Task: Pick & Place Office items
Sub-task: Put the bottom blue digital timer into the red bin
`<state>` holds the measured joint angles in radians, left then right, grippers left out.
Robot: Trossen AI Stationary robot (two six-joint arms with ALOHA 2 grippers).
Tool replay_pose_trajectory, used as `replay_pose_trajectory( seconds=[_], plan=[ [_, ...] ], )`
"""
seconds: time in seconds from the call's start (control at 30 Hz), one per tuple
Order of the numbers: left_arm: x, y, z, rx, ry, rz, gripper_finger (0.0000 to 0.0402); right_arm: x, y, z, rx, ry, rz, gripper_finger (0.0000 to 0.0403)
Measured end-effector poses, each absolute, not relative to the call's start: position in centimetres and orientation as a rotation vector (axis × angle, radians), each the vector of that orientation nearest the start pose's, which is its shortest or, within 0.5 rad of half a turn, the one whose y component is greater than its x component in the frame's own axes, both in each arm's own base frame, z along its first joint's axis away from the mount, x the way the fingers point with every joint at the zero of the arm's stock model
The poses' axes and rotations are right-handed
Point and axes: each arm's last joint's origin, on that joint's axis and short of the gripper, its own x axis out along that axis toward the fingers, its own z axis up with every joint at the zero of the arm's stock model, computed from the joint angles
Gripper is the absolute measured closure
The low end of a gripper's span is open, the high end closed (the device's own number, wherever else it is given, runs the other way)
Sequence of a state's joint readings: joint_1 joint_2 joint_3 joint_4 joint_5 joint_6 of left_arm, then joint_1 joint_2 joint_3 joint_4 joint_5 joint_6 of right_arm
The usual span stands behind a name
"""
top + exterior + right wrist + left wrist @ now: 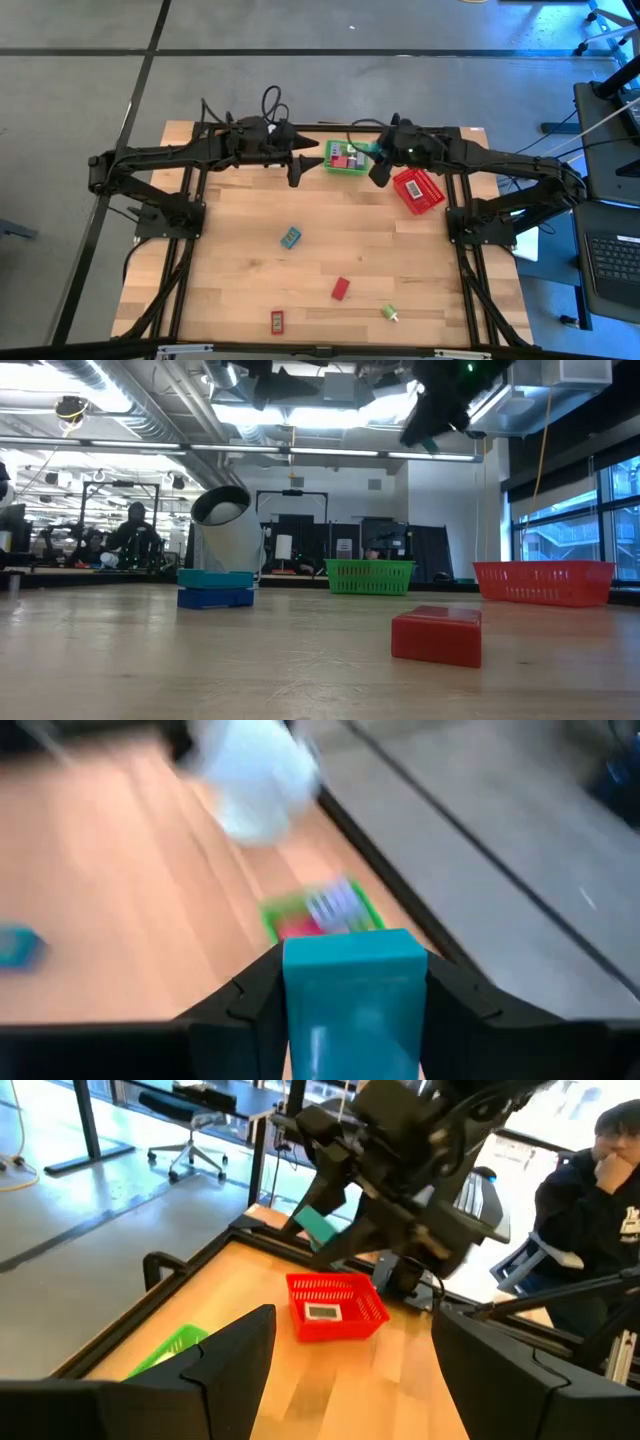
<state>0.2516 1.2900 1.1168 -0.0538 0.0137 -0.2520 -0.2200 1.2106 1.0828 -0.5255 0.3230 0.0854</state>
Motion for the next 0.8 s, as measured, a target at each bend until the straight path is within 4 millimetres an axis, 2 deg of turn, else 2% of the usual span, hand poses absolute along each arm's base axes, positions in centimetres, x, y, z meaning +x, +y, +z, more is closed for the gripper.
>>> replay_pose_trajectory(
  seconds=[0.13,0.27,0.43,0.57,0.8],
  plan=[
    [28.3,7.2,35.0,-0.283,0.223,0.267,0.0136,23.3,-7.4,30.2,0.071,0.850,-0.657,0.0241],
    [28.3,7.2,34.9,-0.282,0.229,0.267,0.0136,22.2,-8.6,28.5,0.132,0.946,-0.722,0.0241],
    [28.2,7.2,34.7,-0.285,0.249,0.268,0.0137,20.4,-9.7,24.4,0.307,1.055,-0.737,0.0241],
    [28.2,7.1,34.3,-0.290,0.286,0.268,0.0137,19.0,-9.9,21.0,0.450,1.094,-0.845,0.0241],
    [28.1,7.4,34.3,-0.290,0.291,0.278,0.0137,17.5,-9.5,18.0,0.576,1.118,-0.953,0.0241]
  ],
)
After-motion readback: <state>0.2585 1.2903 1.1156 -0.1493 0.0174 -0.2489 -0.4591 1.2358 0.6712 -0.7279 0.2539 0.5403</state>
